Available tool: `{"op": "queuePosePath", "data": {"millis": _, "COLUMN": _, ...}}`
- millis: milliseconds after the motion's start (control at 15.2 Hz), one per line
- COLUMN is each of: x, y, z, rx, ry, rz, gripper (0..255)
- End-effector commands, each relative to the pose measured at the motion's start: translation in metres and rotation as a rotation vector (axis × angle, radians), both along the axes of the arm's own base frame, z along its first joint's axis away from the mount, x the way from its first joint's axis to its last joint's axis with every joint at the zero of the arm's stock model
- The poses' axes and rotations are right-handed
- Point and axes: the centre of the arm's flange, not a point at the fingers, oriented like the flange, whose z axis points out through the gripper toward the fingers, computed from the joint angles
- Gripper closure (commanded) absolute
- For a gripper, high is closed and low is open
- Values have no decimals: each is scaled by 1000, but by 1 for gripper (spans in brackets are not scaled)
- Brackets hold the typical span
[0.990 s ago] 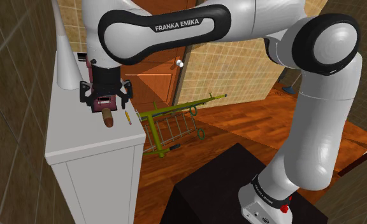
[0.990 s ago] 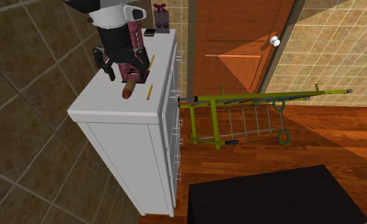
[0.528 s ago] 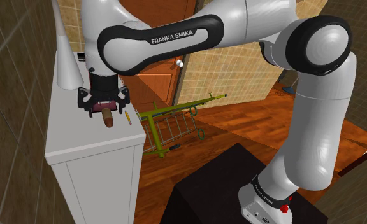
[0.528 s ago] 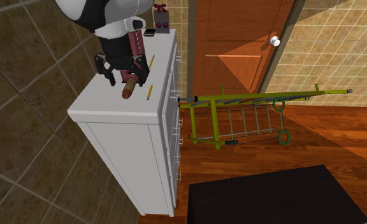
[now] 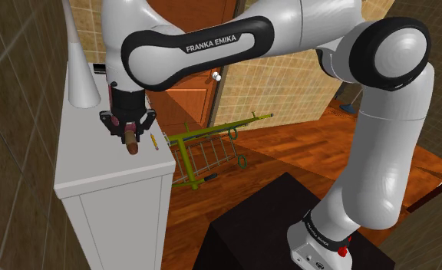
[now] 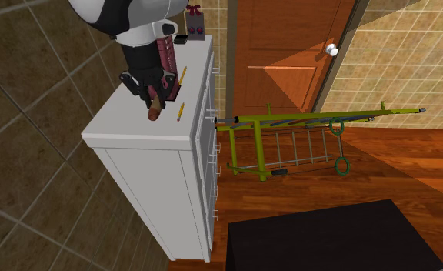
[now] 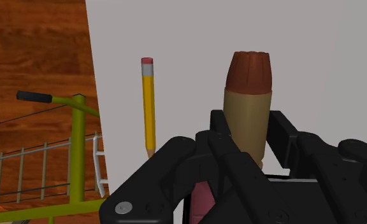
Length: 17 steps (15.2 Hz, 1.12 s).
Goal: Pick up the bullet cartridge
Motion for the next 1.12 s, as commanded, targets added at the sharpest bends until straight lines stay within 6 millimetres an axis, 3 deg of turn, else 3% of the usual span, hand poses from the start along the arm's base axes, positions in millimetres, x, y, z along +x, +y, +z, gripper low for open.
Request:
{"op": "queuePosePath", "data": {"millis": 0, "x": -1, "y": -1, "z": -8, "rx": -9, "ry": 17, "rz": -1, "gripper": 255}}
{"op": "queuePosePath", "data": {"millis": 132, "x": 3, "y": 4, "z": -16, "rx": -9, "ry": 17, "rz": -1, "gripper": 255}}
{"op": "queuePosePath", "data": {"millis": 1056, "x": 3, "y": 4, "z": 58, "rx": -9, "ry": 17, "rz": -1, "gripper": 255}}
